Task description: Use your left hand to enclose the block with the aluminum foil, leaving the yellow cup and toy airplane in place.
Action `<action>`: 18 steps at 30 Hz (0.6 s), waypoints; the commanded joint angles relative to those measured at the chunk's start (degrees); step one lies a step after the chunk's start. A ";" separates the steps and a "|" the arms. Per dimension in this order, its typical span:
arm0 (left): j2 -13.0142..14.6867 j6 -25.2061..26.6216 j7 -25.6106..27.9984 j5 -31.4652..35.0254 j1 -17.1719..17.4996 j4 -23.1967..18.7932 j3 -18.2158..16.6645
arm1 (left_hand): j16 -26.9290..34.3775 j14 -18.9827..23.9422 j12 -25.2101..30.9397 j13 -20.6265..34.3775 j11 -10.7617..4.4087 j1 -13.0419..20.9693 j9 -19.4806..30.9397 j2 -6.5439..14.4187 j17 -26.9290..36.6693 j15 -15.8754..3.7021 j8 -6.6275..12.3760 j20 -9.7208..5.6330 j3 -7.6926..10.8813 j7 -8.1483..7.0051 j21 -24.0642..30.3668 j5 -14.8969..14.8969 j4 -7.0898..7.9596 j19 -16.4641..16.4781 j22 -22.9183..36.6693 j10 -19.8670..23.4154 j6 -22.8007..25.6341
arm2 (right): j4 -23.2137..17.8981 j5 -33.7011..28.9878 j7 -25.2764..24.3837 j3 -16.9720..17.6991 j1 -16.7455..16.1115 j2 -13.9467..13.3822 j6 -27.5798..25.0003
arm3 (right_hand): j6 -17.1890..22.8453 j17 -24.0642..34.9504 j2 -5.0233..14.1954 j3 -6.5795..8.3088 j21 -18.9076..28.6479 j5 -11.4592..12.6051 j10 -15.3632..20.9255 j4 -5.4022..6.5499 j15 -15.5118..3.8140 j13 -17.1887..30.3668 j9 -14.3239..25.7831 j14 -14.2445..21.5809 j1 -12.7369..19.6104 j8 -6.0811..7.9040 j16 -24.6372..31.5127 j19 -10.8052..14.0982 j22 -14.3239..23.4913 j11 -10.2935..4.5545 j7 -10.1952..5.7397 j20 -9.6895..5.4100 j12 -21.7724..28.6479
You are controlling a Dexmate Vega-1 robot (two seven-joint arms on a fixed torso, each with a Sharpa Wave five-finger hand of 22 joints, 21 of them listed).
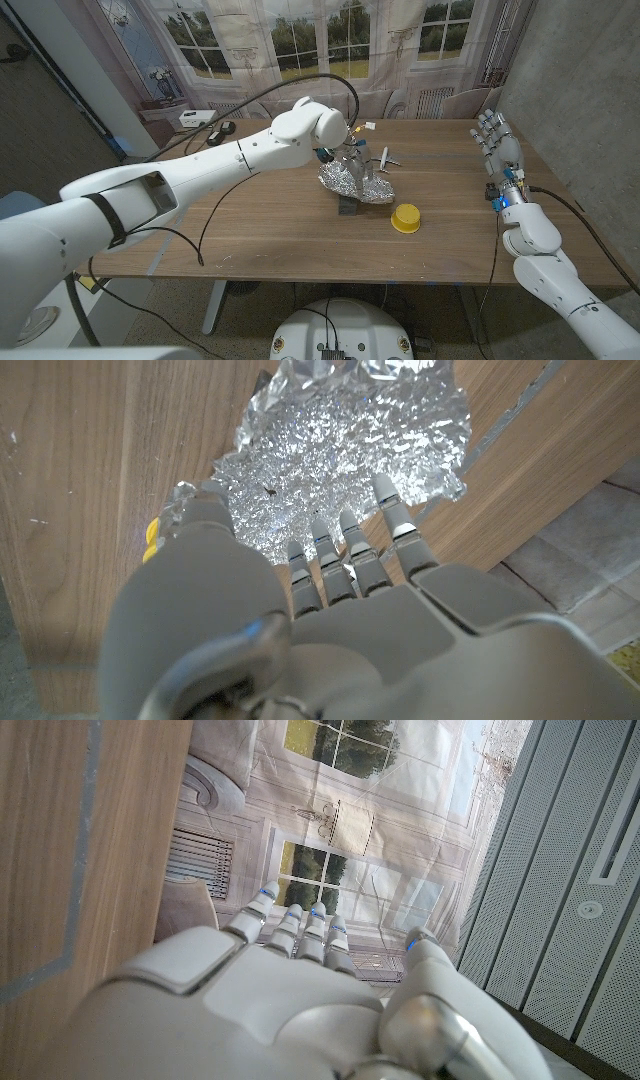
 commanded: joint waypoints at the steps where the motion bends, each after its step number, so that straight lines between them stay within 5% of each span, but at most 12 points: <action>1: -0.94 -1.28 -2.18 8.88 4.01 0.39 1.07 | 0.24 0.49 -0.22 -0.04 0.43 -0.87 0.16 -0.95 0.08 -0.24 -0.21 0.09 -0.91 1.21 -0.32 0.40 0.28 0.61 0.18 0.12 -0.73 | -0.02 -0.45 -0.25 0.15 0.06 -0.03 -0.13 | 0.40 0.21 -0.01 0.01 -0.10 0.36 0.17 -0.31 -0.06 0.18 0.24 0.59 -0.14 0.37 0.04 0.42 0.33 0.07 -0.36 -0.08 0.07; 9: -1.57 -2.99 -5.80 12.94 5.12 -0.38 0.70 | -0.38 -0.87 -1.52 -0.05 1.59 -2.24 0.12 -2.75 0.16 1.37 -0.99 0.85 -3.08 2.81 -1.13 1.44 0.95 1.53 0.31 -2.70 -5.71 | -0.48 -0.98 -0.89 0.16 0.13 -0.04 -0.46 | 0.38 0.21 -0.03 0.02 -0.11 0.37 0.17 -0.33 -0.05 0.18 0.25 0.65 -0.17 0.35 0.04 0.45 0.33 0.04 -0.41 -0.06 0.05; 16: -2.45 -3.09 -10.88 24.22 6.26 -1.67 3.06 | -0.73 -3.06 -2.82 0.19 2.93 -2.85 0.09 -3.48 0.40 3.23 -1.00 1.25 -4.84 3.73 -1.72 3.12 1.51 2.93 0.51 -7.13 -10.57 | -0.72 -1.80 -1.45 -0.09 0.59 0.00 -0.77 | 0.39 0.21 -0.02 0.04 -0.11 0.38 0.08 -0.36 -0.04 0.18 0.25 0.65 -0.18 0.35 0.02 0.45 0.33 -0.14 -0.40 -0.09 0.01; 18: -2.46 -3.67 -10.93 27.28 7.27 -2.10 3.21 | -0.74 -3.73 -3.13 0.28 3.76 -3.01 0.06 -3.45 0.48 3.87 -0.79 1.27 -5.37 3.01 -1.81 3.71 1.75 3.70 0.56 -8.90 -11.61 | -0.63 -1.92 -1.45 -0.23 0.84 0.04 -0.85 | 0.41 0.21 -0.02 0.05 -0.12 0.38 0.15 -0.36 -0.05 0.18 0.25 0.61 -0.19 0.36 0.00 0.46 0.33 -0.13 -0.41 -0.11 0.03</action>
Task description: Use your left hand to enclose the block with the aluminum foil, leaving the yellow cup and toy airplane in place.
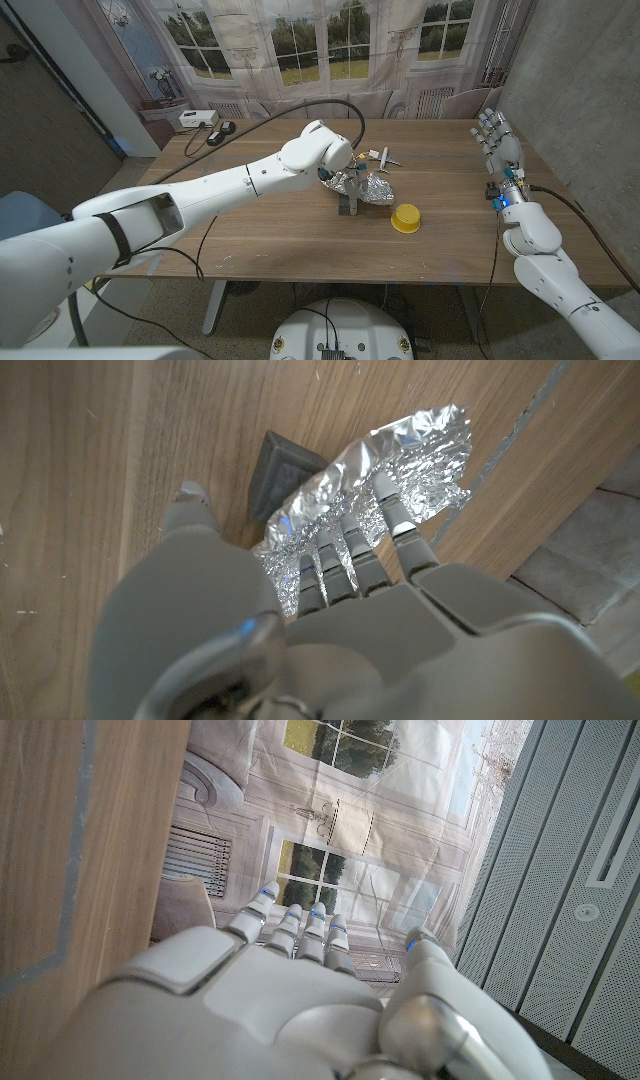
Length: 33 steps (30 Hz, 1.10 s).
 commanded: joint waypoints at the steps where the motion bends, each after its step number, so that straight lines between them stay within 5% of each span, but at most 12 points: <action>1: -1.01 -1.83 -5.35 16.60 3.49 -1.97 2.26 | 0.01 -0.85 -0.52 0.40 1.31 -0.10 0.05 -0.48 0.35 1.02 -0.03 0.02 -1.01 -0.96 -0.30 1.24 0.22 1.67 0.26 -2.88 -1.82 | -0.15 -1.02 -0.68 -0.41 0.88 0.13 -0.56 | 0.10 0.21 -0.02 0.05 -0.11 0.38 0.16 -0.37 -0.03 0.18 0.25 0.61 -0.19 0.36 0.00 0.47 0.33 -0.07 -0.08 -0.08 0.03; 6: 0.00 -2.95 -2.21 20.83 7.02 -4.30 -0.72 | 0.63 0.23 0.39 0.62 0.33 -0.28 0.06 0.16 0.49 0.05 0.77 -0.01 -1.44 -1.82 -0.20 1.91 0.66 3.15 0.31 -1.81 -0.95 | 0.29 -0.75 -0.24 -0.79 1.65 0.26 -0.74 | 0.14 0.21 -0.01 0.06 -0.12 0.39 0.13 -0.38 -0.03 0.18 0.25 0.63 -0.21 0.37 -0.01 0.47 0.33 -0.10 -0.08 -0.11 0.01; 10: 1.60 -3.12 4.91 24.23 10.79 -7.28 -4.16 | 2.39 5.65 3.77 1.09 -2.61 1.72 0.07 5.91 0.52 -3.17 3.20 -1.31 0.17 -3.24 -0.79 1.58 1.41 5.08 0.34 6.11 7.18 | 0.80 -0.57 0.36 -1.14 2.32 0.42 -0.49 | 0.16 0.21 -0.01 0.08 -0.11 0.39 0.19 -0.39 -0.02 0.18 0.25 0.63 -0.22 0.37 -0.02 0.52 0.33 -0.13 -0.07 -0.11 0.03; 13: 3.75 -3.80 14.71 29.44 14.49 -9.49 -5.44 | 4.57 15.37 8.06 1.52 -3.71 9.08 0.35 13.37 0.21 -7.56 7.66 -4.43 5.90 -1.58 -0.16 -2.72 -1.43 8.48 0.55 18.50 23.76 | 0.99 -0.45 0.75 -1.33 2.61 0.33 -0.51 | 0.14 0.21 0.00 0.09 -0.07 0.40 0.15 -0.40 0.02 0.18 0.25 0.62 -0.23 0.36 -0.02 0.63 0.33 -0.05 -0.05 -0.25 0.01; 15: 4.75 -3.77 21.48 31.97 17.04 -10.04 -6.69 | 5.18 20.78 10.59 2.18 -5.23 11.01 0.60 14.35 0.03 -9.66 10.23 -6.36 9.05 -0.53 0.49 -6.73 -2.13 9.80 0.71 26.04 33.70 | 1.10 -0.44 0.85 -1.41 2.73 0.28 -0.53 | 0.16 0.21 0.00 0.09 -0.08 0.40 0.16 -0.40 0.03 0.18 0.25 0.63 -0.23 0.37 -0.02 0.63 0.33 -0.02 -0.06 -0.30 0.02; 17: 5.08 -3.40 26.40 35.43 19.08 -9.94 -7.56 | 6.99 26.56 11.85 2.88 -6.06 12.89 0.60 15.51 0.70 -11.58 10.50 -7.75 12.35 -0.71 1.17 -8.24 -2.41 10.64 0.93 29.83 36.37 | 1.26 -0.34 0.92 -1.45 2.81 0.39 -0.36 | 0.12 0.21 0.01 0.10 -0.08 0.40 0.13 -0.40 0.01 0.18 0.25 0.59 -0.24 0.35 -0.04 0.63 0.33 0.00 -0.10 -0.33 0.00; 20: 5.41 -2.82 34.23 37.44 22.09 -9.47 -9.53 | 11.38 32.42 14.41 4.82 -7.05 16.96 1.17 15.47 4.10 -13.24 12.23 -8.97 16.03 -0.28 2.18 -9.06 -3.79 10.73 1.42 34.90 41.47 | 1.26 -0.43 0.71 -1.37 2.68 0.41 -0.18 | 0.09 0.21 0.01 0.11 -0.09 0.40 0.15 -0.41 0.02 0.18 0.25 0.57 -0.25 0.34 -0.05 0.63 0.33 -0.05 -0.14 -0.32 0.00; 21: 5.26 -2.86 34.58 38.76 22.60 -9.34 -9.87 | 14.84 34.71 17.53 7.93 -7.04 20.00 2.67 14.52 8.20 -13.15 15.03 -9.32 17.34 0.65 3.75 -9.99 -4.42 10.92 2.03 38.03 46.83 | 1.23 -0.37 0.79 -1.34 2.61 0.35 -0.14 | 0.10 0.21 0.01 0.11 -0.09 0.40 0.14 -0.42 0.04 0.18 0.25 0.58 -0.25 0.34 -0.05 0.64 0.33 -0.02 -0.13 -0.31 0.00; 22: 5.12 -3.30 34.45 39.72 22.90 -9.28 -10.17 | 15.68 34.99 18.55 9.05 -7.96 20.65 3.19 14.31 9.59 -13.22 15.51 -9.28 17.41 0.93 4.34 -10.27 -4.37 10.96 2.22 38.68 47.24 | 1.09 -0.51 0.54 -1.28 2.51 0.32 -0.20 | 0.10 0.21 0.01 0.11 -0.09 0.40 0.18 -0.42 0.02 0.18 0.25 0.58 -0.25 0.34 -0.05 0.63 0.33 0.05 -0.13 -0.32 0.02; 28: 4.75 -3.63 39.88 41.86 25.99 -9.03 -12.66 | 16.45 34.72 20.02 11.06 -8.16 21.75 3.88 14.03 11.84 -13.55 16.21 -9.30 17.58 0.56 5.23 -10.77 -4.28 10.30 2.53 38.80 47.82 | 0.87 -0.17 0.64 -1.18 2.26 0.19 -0.30 | 0.09 0.21 0.02 0.14 -0.16 0.41 0.17 -0.45 0.04 0.18 0.25 0.60 -0.26 0.33 -0.05 0.50 0.32 -0.01 -0.13 -0.35 0.00; 33: 4.13 -4.55 39.07 42.09 27.58 -10.84 -14.60 | 16.60 34.67 20.60 11.91 -8.54 21.99 3.78 13.91 12.74 -13.71 16.49 -9.41 17.63 0.36 5.70 -10.91 -4.11 10.08 2.62 38.79 48.52 | 0.97 -0.10 0.78 -1.18 2.33 0.30 -0.01 | 0.10 0.21 0.03 0.16 -0.18 0.41 0.16 -0.47 0.03 0.18 0.25 0.58 -0.27 0.33 -0.07 0.47 0.32 -0.04 -0.15 -0.38 0.00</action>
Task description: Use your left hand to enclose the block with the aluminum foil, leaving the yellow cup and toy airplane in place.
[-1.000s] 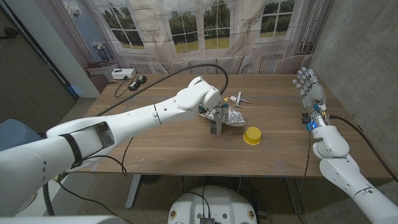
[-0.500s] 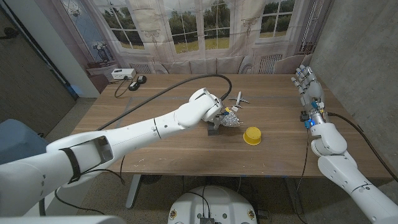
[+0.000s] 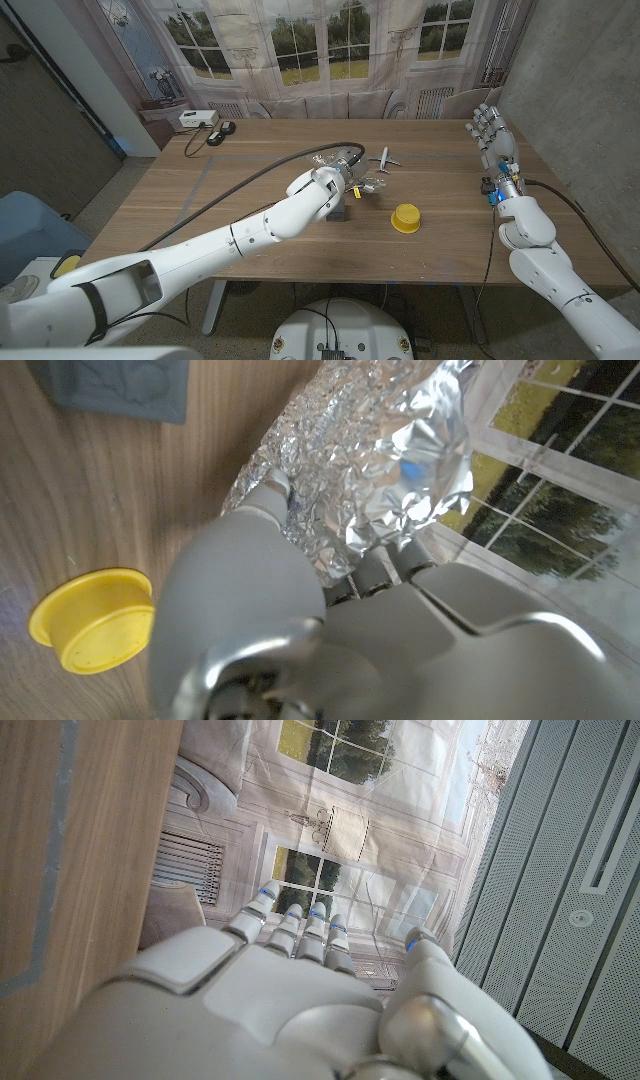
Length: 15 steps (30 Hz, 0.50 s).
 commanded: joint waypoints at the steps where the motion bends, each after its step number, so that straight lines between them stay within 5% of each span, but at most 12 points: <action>1: -0.48 -1.49 10.24 4.54 6.04 -2.85 -5.30 | 0.45 0.42 0.77 4.65 -2.60 1.49 1.09 0.47 0.84 -6.08 0.47 -0.11 0.52 -0.12 0.67 -0.11 0.28 -0.43 0.15 2.53 1.82 | 0.04 0.33 0.33 0.00 0.00 0.00 0.46 | 0.12 0.21 0.03 0.17 -0.18 0.41 0.14 -0.48 0.01 0.18 0.25 0.58 -0.27 0.34 -0.07 0.22 0.32 -0.05 -0.14 -0.11 -0.02; 15: -2.70 -5.27 -5.62 3.09 10.04 -12.18 -9.82 | -0.09 1.75 1.75 6.00 -2.68 1.49 0.84 0.01 1.21 -6.21 0.46 -0.39 0.91 0.40 1.95 -0.14 0.49 -0.02 0.24 2.80 1.90 | 0.69 0.11 0.63 -0.09 1.40 0.15 0.96 | 0.11 0.21 0.05 0.21 -0.23 0.41 0.13 -0.50 0.03 0.18 0.25 0.57 -0.31 0.33 -0.08 0.14 0.32 0.02 -0.23 -0.18 -0.03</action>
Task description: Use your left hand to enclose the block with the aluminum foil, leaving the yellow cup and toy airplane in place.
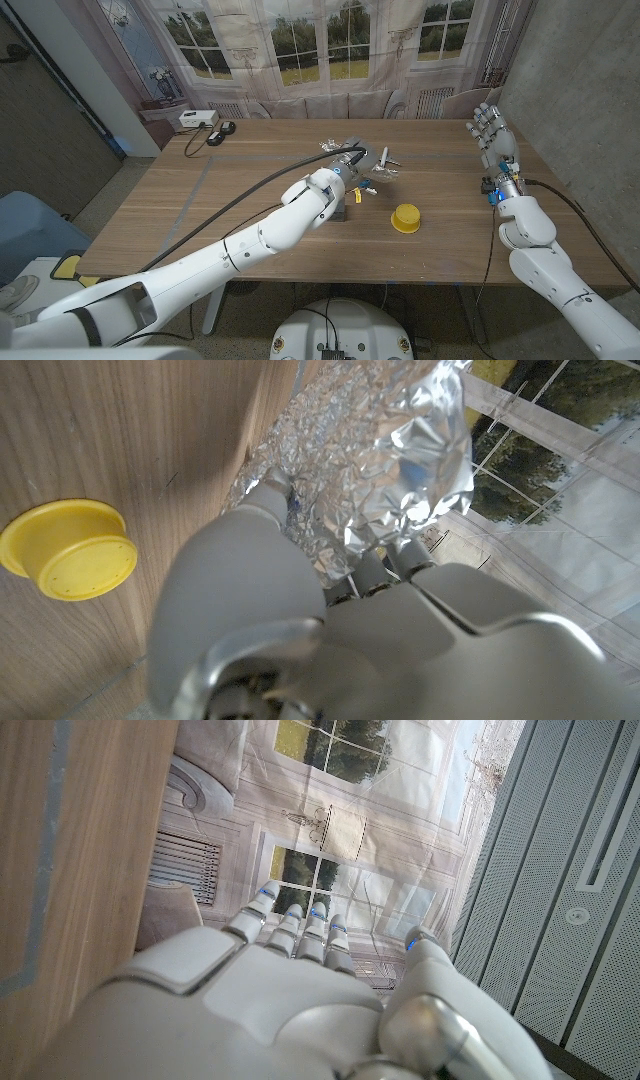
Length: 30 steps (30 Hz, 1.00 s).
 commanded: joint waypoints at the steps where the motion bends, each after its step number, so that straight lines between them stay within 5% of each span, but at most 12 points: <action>1: -1.93 -2.74 -10.09 -0.66 3.77 -6.47 -4.16 | -0.12 0.93 1.52 6.08 -2.70 1.26 0.81 0.22 0.03 -6.02 0.49 -0.13 0.46 0.44 0.73 -0.01 -0.07 0.31 0.24 2.85 1.58 | 0.51 -0.32 0.12 0.07 1.16 0.11 0.69 | 0.14 0.21 0.05 -0.03 -0.23 0.41 0.14 -0.27 0.02 0.18 0.25 0.58 -0.31 0.34 -0.08 0.13 0.32 0.03 -0.24 -0.20 -0.02; 14: -3.74 -5.28 -21.53 -0.64 6.49 -11.07 -5.93 | -0.63 2.26 2.19 7.15 -2.84 1.63 0.62 -0.40 0.31 -6.13 0.44 -0.63 0.84 0.72 2.31 0.05 -0.32 1.20 0.30 3.41 1.69 | 0.00 -2.02 -1.42 1.79 1.78 -0.48 1.83 | 0.11 0.21 0.06 0.01 -0.24 0.42 0.22 -0.31 -0.16 0.17 0.25 0.59 -0.34 0.32 -0.09 0.13 0.32 -0.17 -0.20 -0.23 0.00; 30: -5.89 -6.78 -31.91 3.22 7.08 -9.84 -5.85 | -2.64 2.33 1.75 8.18 -2.35 1.34 0.51 -1.00 -0.53 -5.93 0.08 -1.78 1.38 0.59 4.33 0.15 -0.19 2.32 0.22 2.22 1.12 | -0.34 -3.11 -3.08 3.18 1.22 0.30 3.31 | 0.16 0.20 0.08 0.06 -0.20 0.43 0.20 -0.36 -0.22 0.17 0.25 0.87 -0.36 0.34 -0.01 0.27 0.31 -0.15 -0.17 -0.31 -0.02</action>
